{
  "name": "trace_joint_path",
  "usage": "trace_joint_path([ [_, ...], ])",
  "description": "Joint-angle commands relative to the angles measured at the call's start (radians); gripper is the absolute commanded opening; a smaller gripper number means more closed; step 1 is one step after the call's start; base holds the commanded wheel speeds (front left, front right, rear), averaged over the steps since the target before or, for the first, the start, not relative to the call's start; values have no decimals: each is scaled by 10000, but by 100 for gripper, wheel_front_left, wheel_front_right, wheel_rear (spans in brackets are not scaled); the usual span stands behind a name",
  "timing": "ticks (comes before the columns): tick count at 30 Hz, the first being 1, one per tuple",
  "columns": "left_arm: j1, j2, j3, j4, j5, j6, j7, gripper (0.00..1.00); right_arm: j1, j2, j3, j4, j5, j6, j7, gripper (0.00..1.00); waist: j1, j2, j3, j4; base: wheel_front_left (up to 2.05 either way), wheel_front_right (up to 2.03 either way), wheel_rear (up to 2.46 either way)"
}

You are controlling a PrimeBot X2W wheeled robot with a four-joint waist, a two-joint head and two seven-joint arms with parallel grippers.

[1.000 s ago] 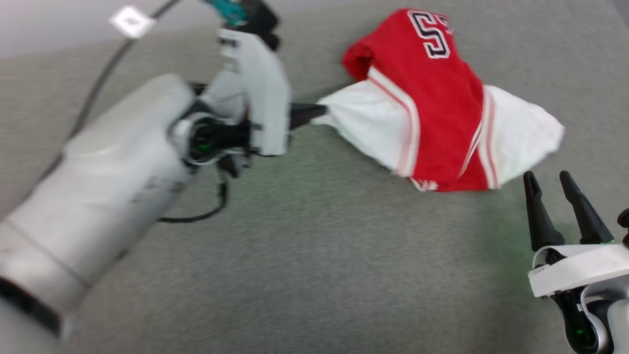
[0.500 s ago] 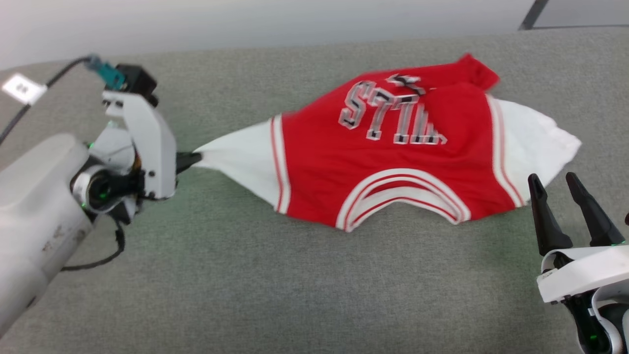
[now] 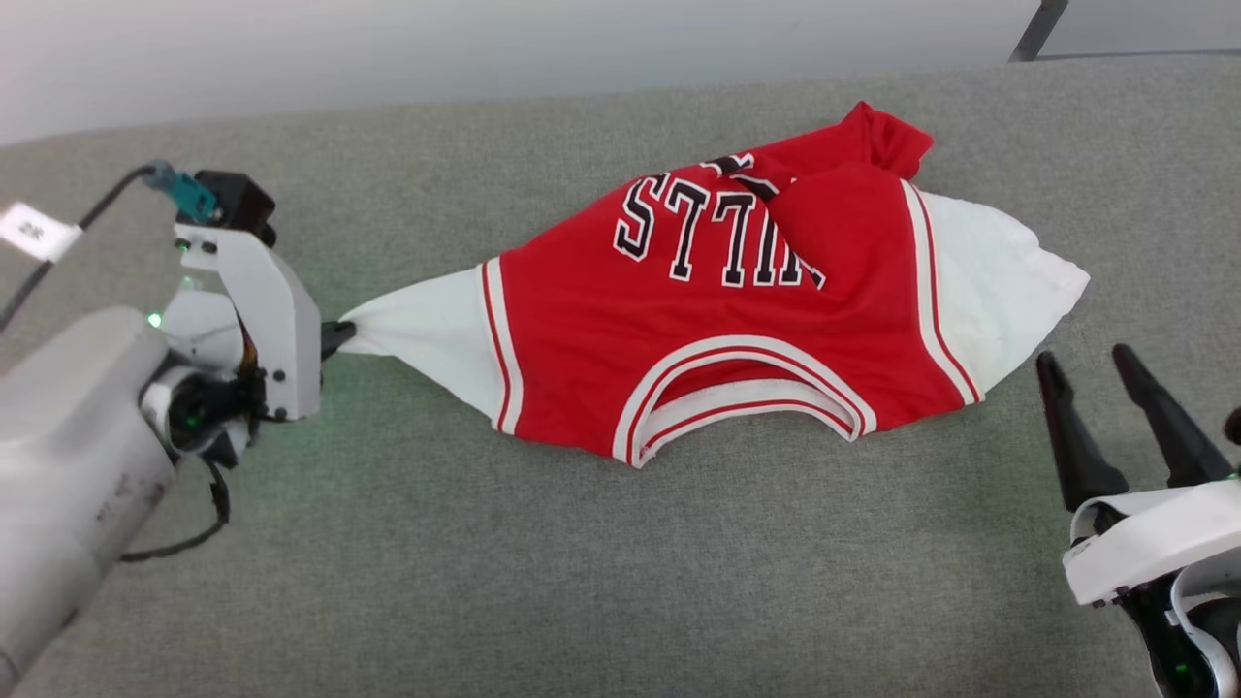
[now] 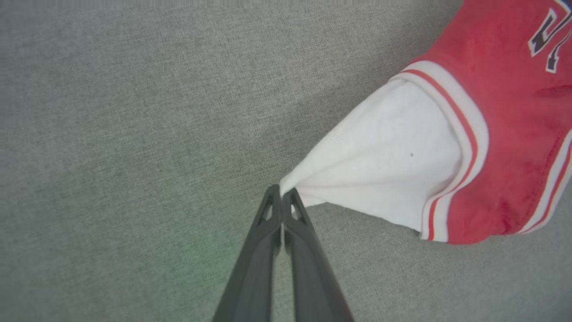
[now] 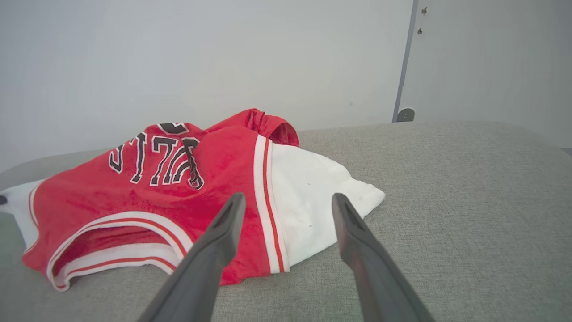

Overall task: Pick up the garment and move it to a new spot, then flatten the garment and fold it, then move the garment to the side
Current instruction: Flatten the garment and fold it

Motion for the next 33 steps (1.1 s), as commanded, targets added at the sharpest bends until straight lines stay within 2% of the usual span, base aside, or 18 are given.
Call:
trace_joint_path([
  [1,202,-53,-17,50,69,-65,-173,100,62,-139,133,-7,-78,-10,79,100,0,-1,-100,59,0,0,0],
  [6,696,-182,202,3,87,-264,-1445,100,79,-801,680,121,-109,-10,526,100,0,-1,-478,357,0,0,0],
  [11,1452,-125,535,-347,432,-310,-3800,100,-64,-2009,1427,215,-141,-10,1215,100,0,-1,-831,711,0,0,0],
  [15,2290,-345,815,-735,808,52,-6052,100,-198,-3301,2245,368,230,-10,2050,100,0,-1,-990,1051,0,0,0],
  [17,2665,-426,992,-985,1056,408,-6633,100,-331,-4023,2754,415,507,-10,2467,100,0,-1,-1015,1249,0,0,0],
  [20,3187,-600,1688,-1619,1845,1057,-6858,100,-619,-5146,3636,423,1030,-10,3010,100,0,-1,-974,1549,0,0,0],
  [25,4978,-1065,4421,-3764,4434,2331,-6847,100,-1533,-6920,5048,573,1958,-10,3433,100,0,-1,-702,2024,0,0,0],
  [29,6445,-1535,6183,-5178,6143,2691,-6852,100,-2499,-7883,6168,912,2502,-10,3581,100,0,-1,-402,2290,0,0,0],
  [33,7453,-1936,7259,-5907,7185,2545,-6853,100,-3500,-8551,7305,1413,2922,-10,3685,100,0,-1,-104,2534,0,0,0],
])
